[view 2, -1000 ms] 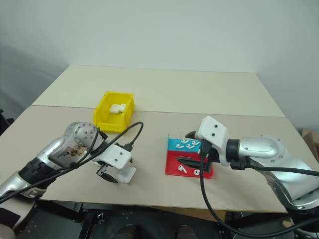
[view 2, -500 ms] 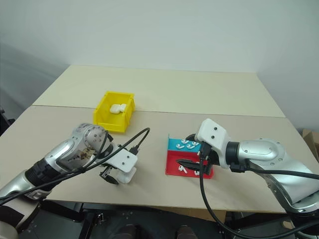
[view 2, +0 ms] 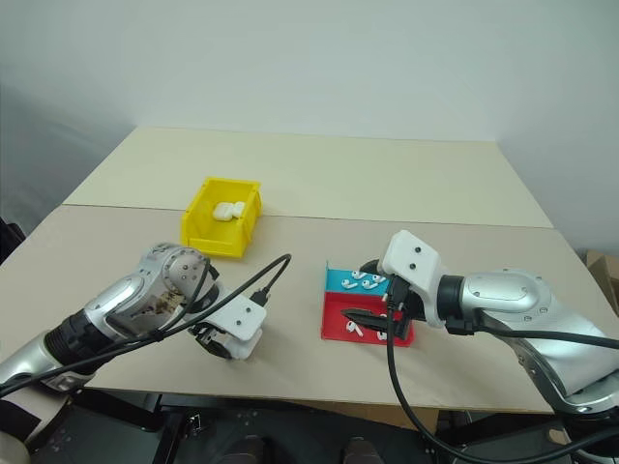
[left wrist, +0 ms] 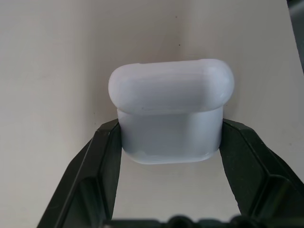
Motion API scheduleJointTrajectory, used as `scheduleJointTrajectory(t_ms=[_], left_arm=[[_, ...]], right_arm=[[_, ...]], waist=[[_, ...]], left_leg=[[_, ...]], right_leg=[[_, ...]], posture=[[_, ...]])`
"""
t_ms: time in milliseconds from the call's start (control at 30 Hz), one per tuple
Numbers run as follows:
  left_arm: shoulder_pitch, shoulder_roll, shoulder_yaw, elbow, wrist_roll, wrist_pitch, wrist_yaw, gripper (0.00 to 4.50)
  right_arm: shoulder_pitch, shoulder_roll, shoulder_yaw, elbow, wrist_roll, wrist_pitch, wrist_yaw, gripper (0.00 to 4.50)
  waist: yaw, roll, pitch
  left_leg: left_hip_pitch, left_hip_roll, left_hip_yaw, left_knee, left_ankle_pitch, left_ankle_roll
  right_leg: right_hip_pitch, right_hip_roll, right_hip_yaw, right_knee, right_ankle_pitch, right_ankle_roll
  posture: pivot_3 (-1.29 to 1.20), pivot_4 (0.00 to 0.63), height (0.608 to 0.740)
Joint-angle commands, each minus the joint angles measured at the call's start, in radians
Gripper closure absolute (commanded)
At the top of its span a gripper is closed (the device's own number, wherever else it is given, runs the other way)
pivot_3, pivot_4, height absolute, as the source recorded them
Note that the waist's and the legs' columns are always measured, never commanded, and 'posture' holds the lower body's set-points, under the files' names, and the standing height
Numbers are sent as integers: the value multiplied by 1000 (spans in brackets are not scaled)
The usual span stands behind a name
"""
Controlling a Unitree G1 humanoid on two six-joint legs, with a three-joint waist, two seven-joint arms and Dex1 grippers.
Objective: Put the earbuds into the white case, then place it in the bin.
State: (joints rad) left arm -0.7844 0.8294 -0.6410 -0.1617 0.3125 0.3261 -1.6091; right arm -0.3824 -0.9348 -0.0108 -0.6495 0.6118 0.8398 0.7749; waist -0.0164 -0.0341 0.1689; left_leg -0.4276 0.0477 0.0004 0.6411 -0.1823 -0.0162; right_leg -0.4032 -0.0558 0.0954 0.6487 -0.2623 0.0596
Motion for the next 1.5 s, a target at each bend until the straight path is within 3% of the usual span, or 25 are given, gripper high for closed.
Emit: scheduleJointTrajectory(t_ms=[33, 233, 433, 533, 600, 733, 900, 1500], left_arm=[[34, 11, 68, -5, -44, -9, 21, 1715], [101, -42, 417, 57, -393, 18, 85, 1715], [197, -182, 729, 54, -775, 58, 162, 1715], [233, -241, 814, -6, -953, 160, 220, 1715], [241, -247, 834, -38, -1031, 219, 251, 1715], [284, -295, 857, -104, -1141, 229, 308, 1715], [316, -291, 827, -131, -1175, 204, 263, 1715], [327, -256, 792, -151, -1199, 193, 250, 1715]], right_arm=[[-6, 1, -30, -36, 12, 7, -11, 0], [5, -16, -51, -13, 15, -1, 8, 0], [-66, -68, 3, 36, 10, 49, 68, 0], [-159, -81, 114, 67, -13, 134, 83, 626], [-205, -90, 177, 74, -33, 174, 91, 1231], [-361, -70, 365, 94, -76, 356, 80, 1231], [-463, -8, 497, 141, -112, 495, 33, 1231], [-474, 116, 607, 226, -180, 573, -55, 1231]], waist=[[-1, 0, 0], [-1, 0, 0], [-1, 0, 0], [-7, 0, 0], [-8, 0, 0], [-10, 1, 0], [-15, 1, 0], [-24, 1, 0]], left_leg=[[0, 0, 0, 0, 0, 0], [-1, 1, 0, 1, 0, 0], [-2, 1, 0, 2, 0, 1], [-1, 1, 0, 2, 0, 1], [-1, 2, -1, 2, 0, 1], [-1, 1, -1, 2, 0, 1], [-1, 1, -1, 2, 0, 1], [-1, 1, -1, 2, 0, 1]], right_leg=[[0, 0, 0, 0, 0, 0], [-1, 0, 0, 0, 0, 0], [0, 0, -1, 0, 0, 0], [-1, 0, -1, 1, 0, 0], [-1, 0, -1, 1, 0, 0], [0, 0, -1, 1, 0, 0], [-1, 0, -1, 1, 1, -1], [-1, 0, -1, 0, 0, 0]], posture=[[0, 150, 740], [0, 150, 740], [0, 150, 740], [0, 150, 740], [0, 150, 740], [0, 150, 740], [0, 150, 740], [0, 150, 740]])
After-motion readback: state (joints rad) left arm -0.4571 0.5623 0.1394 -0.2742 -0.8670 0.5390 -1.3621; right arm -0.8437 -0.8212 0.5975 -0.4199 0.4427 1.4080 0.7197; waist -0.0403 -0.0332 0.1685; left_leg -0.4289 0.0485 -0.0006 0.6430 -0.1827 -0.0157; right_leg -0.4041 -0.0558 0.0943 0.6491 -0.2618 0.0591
